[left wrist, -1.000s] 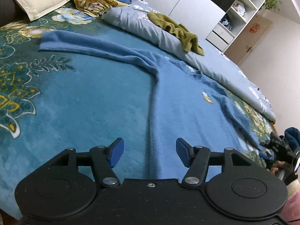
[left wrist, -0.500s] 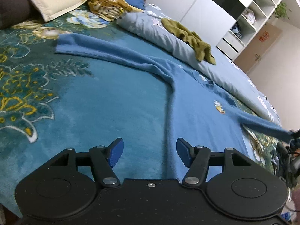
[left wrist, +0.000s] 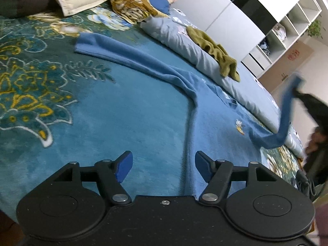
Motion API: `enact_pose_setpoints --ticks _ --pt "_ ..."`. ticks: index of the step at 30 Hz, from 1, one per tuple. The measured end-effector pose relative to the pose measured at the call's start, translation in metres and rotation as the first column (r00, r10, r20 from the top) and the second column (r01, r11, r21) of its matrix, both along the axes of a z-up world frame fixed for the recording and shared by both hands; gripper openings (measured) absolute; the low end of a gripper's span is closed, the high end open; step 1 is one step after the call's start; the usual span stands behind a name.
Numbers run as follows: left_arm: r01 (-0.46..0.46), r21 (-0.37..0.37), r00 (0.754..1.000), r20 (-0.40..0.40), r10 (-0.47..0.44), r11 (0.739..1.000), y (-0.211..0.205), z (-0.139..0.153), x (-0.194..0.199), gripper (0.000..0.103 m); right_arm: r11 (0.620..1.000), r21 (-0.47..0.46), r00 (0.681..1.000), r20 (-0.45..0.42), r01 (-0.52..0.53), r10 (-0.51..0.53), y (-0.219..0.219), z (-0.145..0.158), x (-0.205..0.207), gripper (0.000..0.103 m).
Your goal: Fold clothes
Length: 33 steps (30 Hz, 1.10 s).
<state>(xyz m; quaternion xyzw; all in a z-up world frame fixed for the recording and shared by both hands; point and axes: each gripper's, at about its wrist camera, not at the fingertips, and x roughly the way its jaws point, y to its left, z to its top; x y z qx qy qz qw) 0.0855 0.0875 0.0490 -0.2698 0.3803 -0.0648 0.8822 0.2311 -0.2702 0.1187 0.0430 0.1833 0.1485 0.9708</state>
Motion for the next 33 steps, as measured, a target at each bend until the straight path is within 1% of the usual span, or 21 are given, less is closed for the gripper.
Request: enact_pose_setpoints --ticks 2,4,7,9,10,12,13,14,15,17,18,21,23,25,27,28,29,30,31,32,33 --pt "-0.006 0.003 1.000 0.001 0.006 1.000 0.003 0.002 -0.002 0.066 0.996 -0.048 0.994 -0.077 -0.081 0.077 0.042 -0.028 0.005 0.002" --pt "-0.008 0.007 1.000 0.000 0.008 1.000 0.006 0.003 -0.004 0.066 0.987 -0.085 0.981 -0.146 -0.139 0.126 0.076 -0.054 0.003 0.002" --pt "-0.002 0.005 1.000 0.001 0.002 1.000 0.006 0.002 -0.002 0.067 0.969 -0.135 0.955 -0.240 -0.209 0.172 0.107 -0.084 -0.004 0.003" --pt "0.016 0.003 1.000 0.005 -0.016 1.000 0.001 0.000 0.004 0.067 0.959 -0.149 0.947 -0.252 -0.242 0.200 0.115 -0.088 -0.017 0.011" --pt "0.029 -0.004 1.000 0.011 -0.029 1.000 -0.003 0.000 0.009 0.067 0.957 -0.134 0.942 -0.253 -0.258 0.218 0.115 -0.081 -0.031 0.020" --pt "0.051 -0.031 0.998 0.024 -0.050 0.998 -0.011 -0.002 0.022 0.067 0.961 -0.073 0.940 -0.238 -0.268 0.244 0.101 -0.074 -0.044 0.026" --pt "0.060 -0.051 0.998 0.033 -0.058 0.997 -0.015 -0.004 0.029 0.068 0.967 -0.064 0.946 -0.230 -0.248 0.227 0.093 -0.070 -0.049 0.033" --pt "0.069 -0.072 0.997 0.041 -0.066 0.995 -0.020 -0.005 0.038 0.068 0.975 -0.056 0.955 -0.221 -0.215 0.198 0.081 -0.067 -0.057 0.037" --pt "0.077 -0.093 0.996 0.048 -0.073 0.993 -0.025 -0.007 0.048 0.068 0.981 -0.046 0.960 -0.217 -0.190 0.176 0.066 -0.060 -0.058 0.037" --pt "0.094 -0.105 0.994 0.071 -0.086 0.990 -0.035 -0.010 0.067 0.069 0.992 -0.015 0.969 -0.217 -0.123 0.117 0.040 -0.058 -0.066 0.039" --pt "0.099 -0.095 0.992 0.085 -0.091 0.991 -0.042 -0.012 0.079 0.070 0.996 0.000 0.972 -0.218 -0.088 0.086 0.027 -0.057 -0.071 0.039" --pt "0.105 -0.056 0.992 0.076 -0.101 0.993 -0.059 -0.024 0.119 0.071 1.000 0.023 0.972 -0.237 0.014 -0.008 -0.008 -0.059 -0.086 0.039" --pt "0.110 -0.062 0.993 0.042 -0.108 0.992 -0.066 -0.033 0.143 0.071 0.995 0.035 0.963 -0.257 0.089 -0.077 -0.031 -0.065 -0.098 0.039" --pt "0.117 -0.047 0.993 0.021 -0.117 0.992 -0.073 -0.041 0.160 0.070 0.987 0.060 0.954 -0.270 0.150 -0.128 -0.049 -0.071 -0.104 0.039" --pt "0.113 -0.025 0.993 0.038 -0.112 0.993 -0.079 -0.041 0.165 0.066 0.974 0.090 0.943 -0.283 0.208 -0.175 -0.068 -0.077 -0.110 0.039" --pt "0.111 -0.025 0.992 0.054 -0.110 0.993 -0.080 -0.040 0.165 0.055 0.969 0.105 0.939 -0.289 0.225 -0.187 -0.075 -0.080 -0.108 0.039" --pt "0.109 -0.024 0.992 0.069 -0.108 0.994 -0.082 -0.038 0.166 0.038 0.963 0.117 0.934 -0.297 0.241 -0.198 -0.082 -0.084 -0.106 0.039" --pt "0.109 -0.017 0.991 0.073 -0.108 0.994 -0.082 -0.037 0.166 0.030 0.958 0.128 0.929 -0.305 0.256 -0.208 -0.090 -0.086 -0.104 0.039" --pt "0.109 -0.009 0.991 0.076 -0.108 0.994 -0.082 -0.036 0.166 0.010 0.958 0.118 0.927 -0.306 0.260 -0.214 -0.093 -0.089 -0.098 0.039" --pt "0.109 -0.001 0.991 0.078 -0.108 0.994 -0.082 -0.035 0.167 0.000 0.958 0.108 0.926 -0.308 0.264 -0.221 -0.097 -0.091 -0.093 0.039" --pt "0.108 0.007 0.991 0.080 -0.109 0.994 -0.082 -0.033 0.167 0.000 0.962 0.082 0.926 -0.304 0.259 -0.223 -0.100 -0.091 -0.085 0.039"
